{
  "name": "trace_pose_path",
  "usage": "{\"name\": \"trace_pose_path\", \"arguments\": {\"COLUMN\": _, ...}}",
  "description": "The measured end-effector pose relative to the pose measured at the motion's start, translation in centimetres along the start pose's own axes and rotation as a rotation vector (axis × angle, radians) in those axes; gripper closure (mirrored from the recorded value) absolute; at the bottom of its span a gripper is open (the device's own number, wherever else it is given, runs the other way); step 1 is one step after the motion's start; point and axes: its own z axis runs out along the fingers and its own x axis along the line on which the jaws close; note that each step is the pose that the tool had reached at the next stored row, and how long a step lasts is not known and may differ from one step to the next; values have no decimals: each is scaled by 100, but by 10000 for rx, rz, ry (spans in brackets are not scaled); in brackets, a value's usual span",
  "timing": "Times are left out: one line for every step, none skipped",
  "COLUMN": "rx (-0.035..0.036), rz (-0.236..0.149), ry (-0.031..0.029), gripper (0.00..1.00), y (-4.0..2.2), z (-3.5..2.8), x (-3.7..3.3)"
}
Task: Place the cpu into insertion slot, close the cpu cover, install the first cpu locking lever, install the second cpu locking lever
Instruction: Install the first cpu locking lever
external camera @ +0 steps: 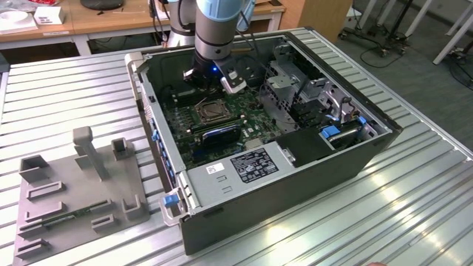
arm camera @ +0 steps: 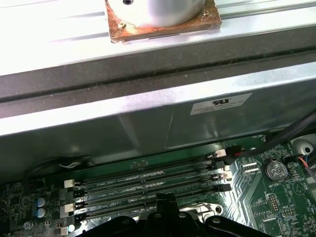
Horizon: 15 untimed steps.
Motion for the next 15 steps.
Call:
{"name": "trace_pose_path", "arguments": {"rx": 0, "rz": 0, "ry": 0, "gripper": 89, "y": 0, "z": 0, "x": 0}}
{"name": "trace_pose_path", "arguments": {"rx": 0, "rz": 0, "ry": 0, "gripper": 89, "y": 0, "z": 0, "x": 0}}
{"name": "trace_pose_path", "arguments": {"rx": 0, "rz": 0, "ry": 0, "gripper": 89, "y": 0, "z": 0, "x": 2}}
{"name": "trace_pose_path", "arguments": {"rx": -1, "rz": 1, "ry": -3, "gripper": 89, "y": -1, "z": 0, "x": 6}}
{"name": "trace_pose_path", "arguments": {"rx": -1, "rz": -1, "ry": -8, "gripper": 89, "y": -3, "z": -1, "x": 13}}
{"name": "trace_pose_path", "arguments": {"rx": -3, "rz": -5, "ry": -14, "gripper": 89, "y": -5, "z": -2, "x": 22}}
{"name": "trace_pose_path", "arguments": {"rx": -4, "rz": -7, "ry": -20, "gripper": 89, "y": -6, "z": -2, "x": 30}}
{"name": "trace_pose_path", "arguments": {"rx": -5, "rz": -7, "ry": -21, "gripper": 89, "y": -6, "z": -2, "x": 33}}
{"name": "trace_pose_path", "arguments": {"rx": -5, "rz": -7, "ry": -21, "gripper": 89, "y": -6, "z": -2, "x": 33}}
{"name": "trace_pose_path", "arguments": {"rx": -5, "rz": -8, "ry": -21, "gripper": 89, "y": -6, "z": -2, "x": 34}}
{"name": "trace_pose_path", "arguments": {"rx": -5, "rz": -8, "ry": -21, "gripper": 89, "y": -7, "z": -2, "x": 34}}
{"name": "trace_pose_path", "arguments": {"rx": -4, "rz": -8, "ry": -20, "gripper": 89, "y": -7, "z": -4, "x": 34}}
{"name": "trace_pose_path", "arguments": {"rx": -1, "rz": -7, "ry": -20, "gripper": 89, "y": -6, "z": -8, "x": 35}}
{"name": "trace_pose_path", "arguments": {"rx": -3, "rz": -7, "ry": -20, "gripper": 89, "y": -4, "z": -14, "x": 34}}
{"name": "trace_pose_path", "arguments": {"rx": -4, "rz": -7, "ry": -21, "gripper": 89, "y": -1, "z": -22, "x": 34}}
